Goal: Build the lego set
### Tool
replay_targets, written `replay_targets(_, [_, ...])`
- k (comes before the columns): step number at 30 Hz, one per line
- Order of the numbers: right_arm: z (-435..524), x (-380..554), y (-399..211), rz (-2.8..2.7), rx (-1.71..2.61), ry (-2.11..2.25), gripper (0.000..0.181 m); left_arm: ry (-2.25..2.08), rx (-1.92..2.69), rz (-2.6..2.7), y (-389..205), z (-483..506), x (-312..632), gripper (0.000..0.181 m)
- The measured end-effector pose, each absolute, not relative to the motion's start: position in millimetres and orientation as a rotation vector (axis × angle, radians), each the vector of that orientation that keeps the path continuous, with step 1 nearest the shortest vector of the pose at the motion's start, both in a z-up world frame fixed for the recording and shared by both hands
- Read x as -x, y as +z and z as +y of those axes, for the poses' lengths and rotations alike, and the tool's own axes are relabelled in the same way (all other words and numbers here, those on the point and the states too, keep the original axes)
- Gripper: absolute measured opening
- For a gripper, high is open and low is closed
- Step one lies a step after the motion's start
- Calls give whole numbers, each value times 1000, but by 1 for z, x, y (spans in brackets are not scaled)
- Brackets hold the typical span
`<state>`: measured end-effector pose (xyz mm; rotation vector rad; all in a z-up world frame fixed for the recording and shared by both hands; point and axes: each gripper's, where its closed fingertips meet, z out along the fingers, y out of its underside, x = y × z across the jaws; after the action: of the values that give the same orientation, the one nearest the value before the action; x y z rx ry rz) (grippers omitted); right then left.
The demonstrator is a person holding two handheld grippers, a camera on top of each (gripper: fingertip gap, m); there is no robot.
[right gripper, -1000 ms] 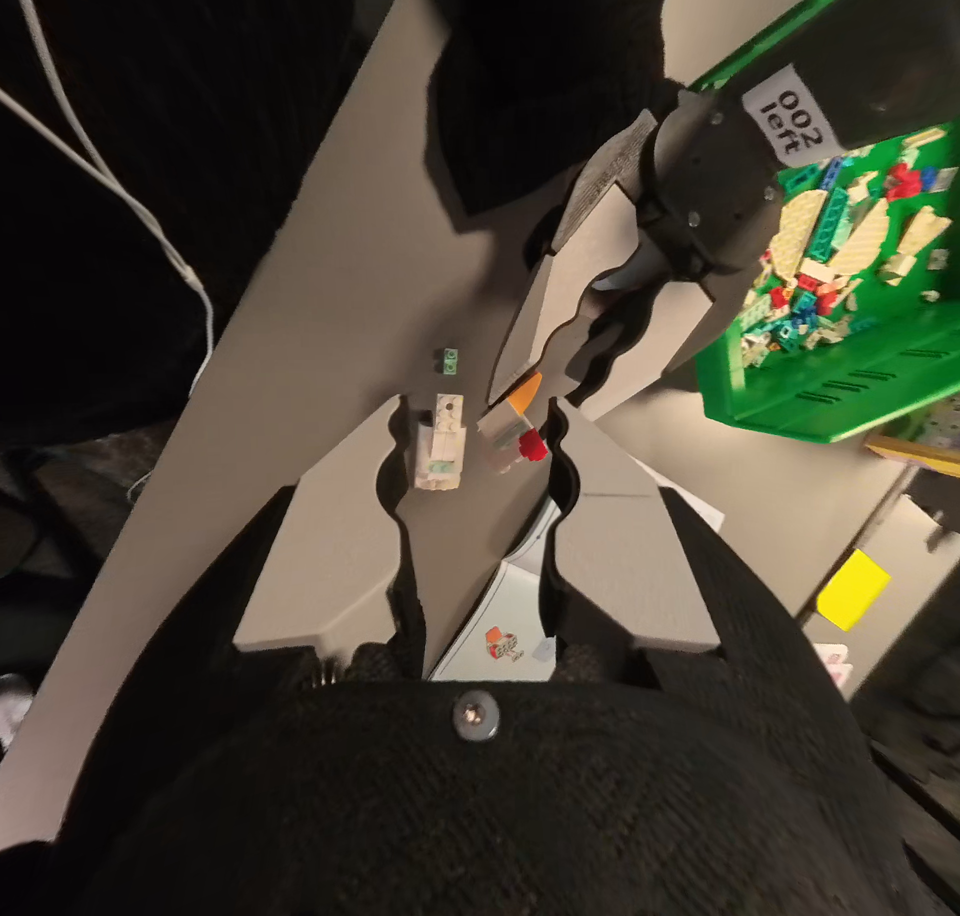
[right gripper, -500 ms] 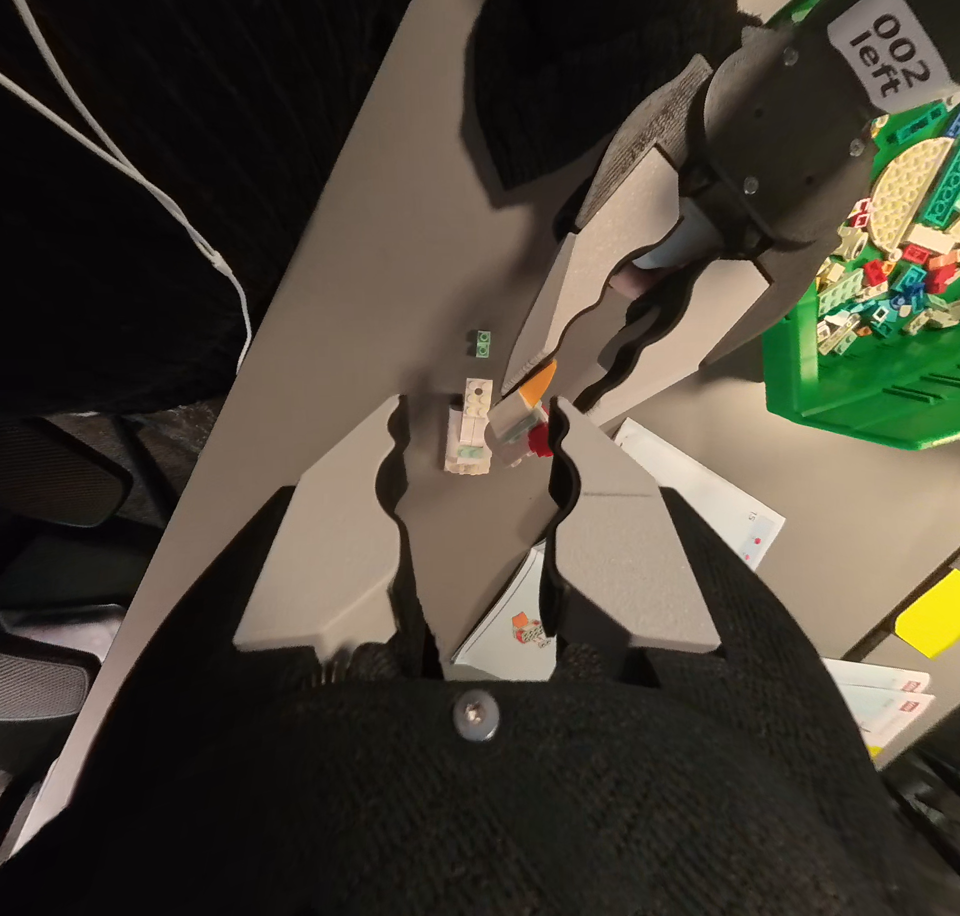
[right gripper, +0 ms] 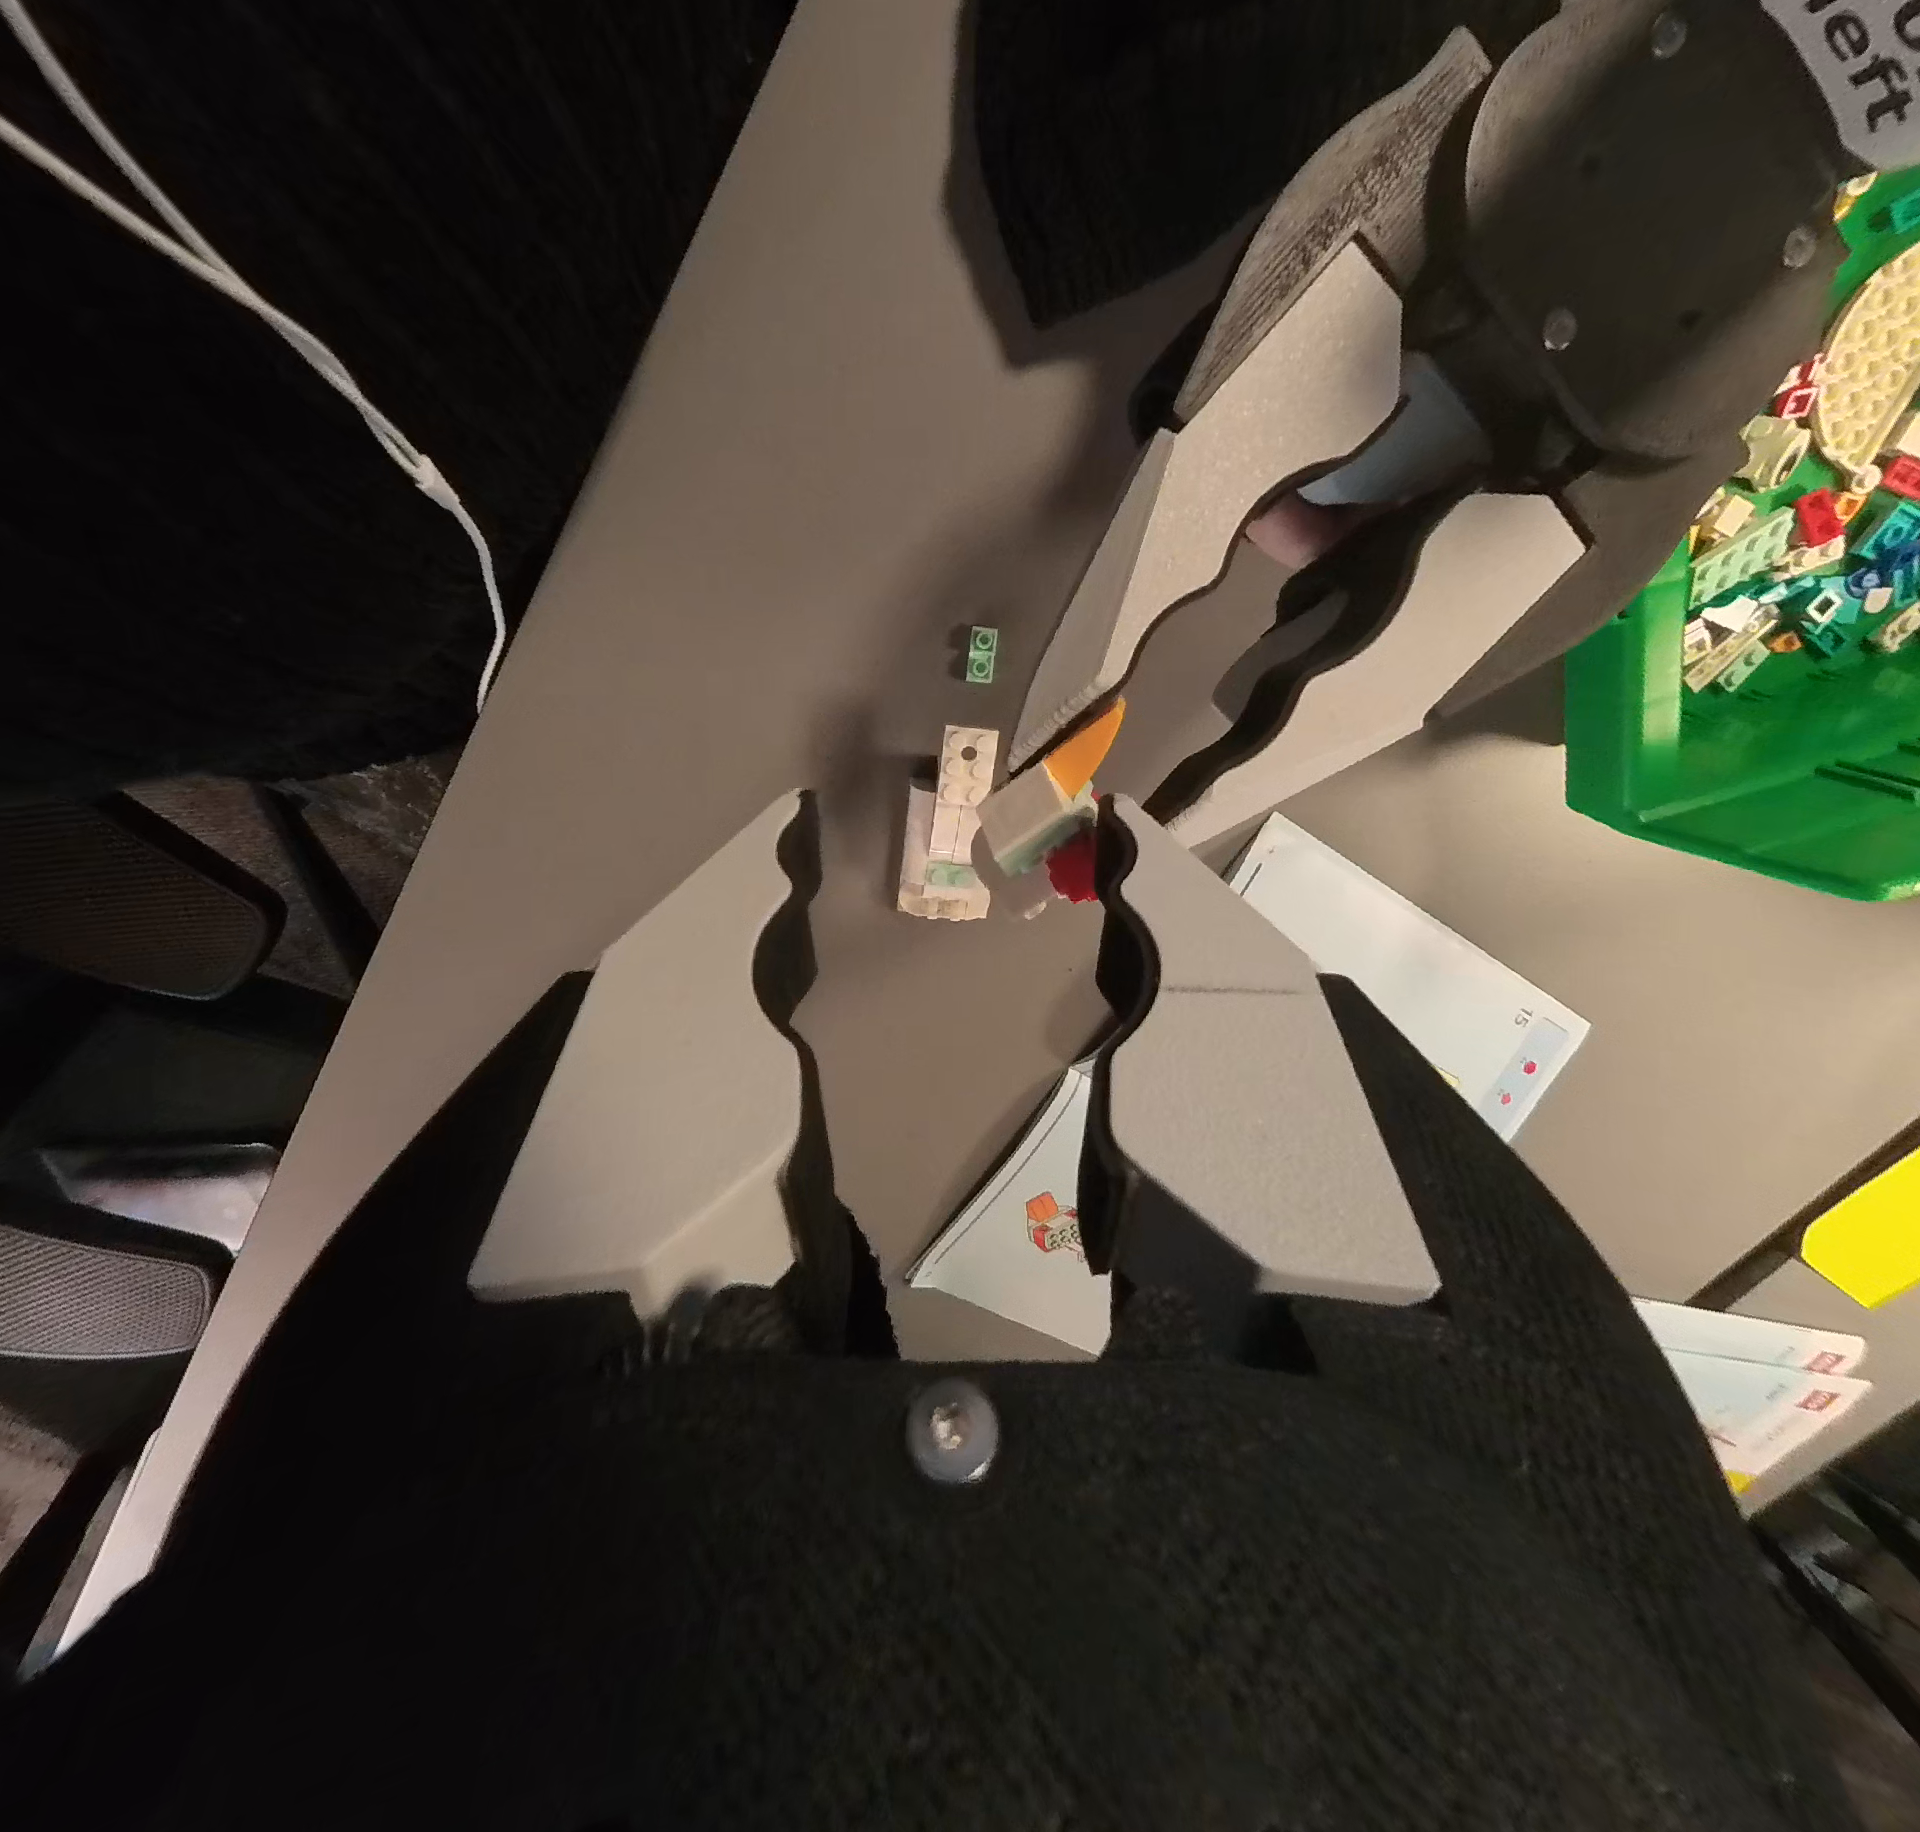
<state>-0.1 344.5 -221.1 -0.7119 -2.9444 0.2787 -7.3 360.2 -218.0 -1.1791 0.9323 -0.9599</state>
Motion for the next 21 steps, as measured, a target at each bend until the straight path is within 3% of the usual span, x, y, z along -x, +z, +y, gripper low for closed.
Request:
replay_targets(1, [344, 1, -221, -2943, 711, 279, 53, -960, 1179, 931, -218, 360, 7, 23])
replay_targets(10, [347, 46, -174, -2316, 844, 658, 53, -959, 1147, 866, -209, 364, 16, 24])
replay_targets(21, [359, 34, -193, -1864, 958, 825, 48, -962, 1142, 846, -207, 366, 18, 24])
